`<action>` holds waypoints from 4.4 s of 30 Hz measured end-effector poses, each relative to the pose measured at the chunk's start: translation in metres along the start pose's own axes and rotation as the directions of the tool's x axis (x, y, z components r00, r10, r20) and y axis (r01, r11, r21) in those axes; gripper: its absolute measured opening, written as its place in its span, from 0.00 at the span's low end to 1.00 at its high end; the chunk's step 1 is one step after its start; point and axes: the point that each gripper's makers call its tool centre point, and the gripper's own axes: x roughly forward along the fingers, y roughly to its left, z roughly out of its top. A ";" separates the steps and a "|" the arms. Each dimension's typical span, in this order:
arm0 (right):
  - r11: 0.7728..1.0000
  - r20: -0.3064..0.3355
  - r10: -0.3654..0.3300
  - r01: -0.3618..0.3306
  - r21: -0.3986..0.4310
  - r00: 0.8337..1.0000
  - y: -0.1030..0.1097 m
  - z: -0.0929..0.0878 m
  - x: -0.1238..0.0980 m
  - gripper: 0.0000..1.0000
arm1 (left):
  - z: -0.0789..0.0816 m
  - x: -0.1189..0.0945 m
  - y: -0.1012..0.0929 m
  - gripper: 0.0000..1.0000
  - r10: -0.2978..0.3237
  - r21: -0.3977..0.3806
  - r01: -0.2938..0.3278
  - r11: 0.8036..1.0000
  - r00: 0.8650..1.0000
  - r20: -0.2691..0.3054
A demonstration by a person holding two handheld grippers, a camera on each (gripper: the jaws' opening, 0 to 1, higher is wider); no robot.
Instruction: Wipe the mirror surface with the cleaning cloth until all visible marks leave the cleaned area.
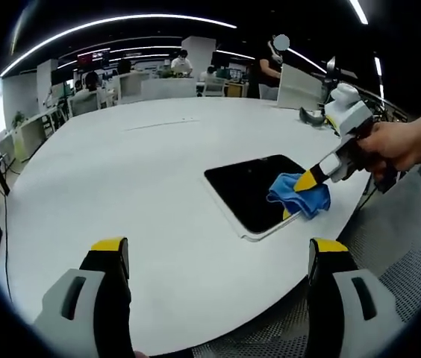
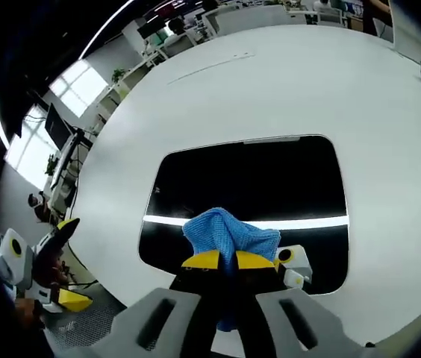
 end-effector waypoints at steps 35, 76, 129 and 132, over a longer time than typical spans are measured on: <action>1.000 0.006 0.020 -0.020 -0.022 1.000 0.048 0.003 0.027 0.00 | -0.006 -0.001 -0.017 0.96 -0.012 0.078 0.016 0.997 0.999 -0.049; 0.993 -0.046 0.099 -0.102 -0.057 0.994 0.083 0.004 0.039 0.00 | -0.015 0.002 -0.007 0.96 0.012 0.081 -0.005 0.997 0.996 -0.088; 0.981 -0.052 0.083 -0.090 -0.171 0.995 0.071 0.094 0.078 0.00 | -0.018 0.002 -0.004 0.95 -0.001 0.062 0.007 0.998 0.996 -0.092; 0.974 -0.067 0.077 -0.090 -0.207 0.995 0.071 0.093 0.077 0.00 | -0.017 0.003 -0.004 0.96 -0.002 0.058 0.007 0.998 0.996 -0.085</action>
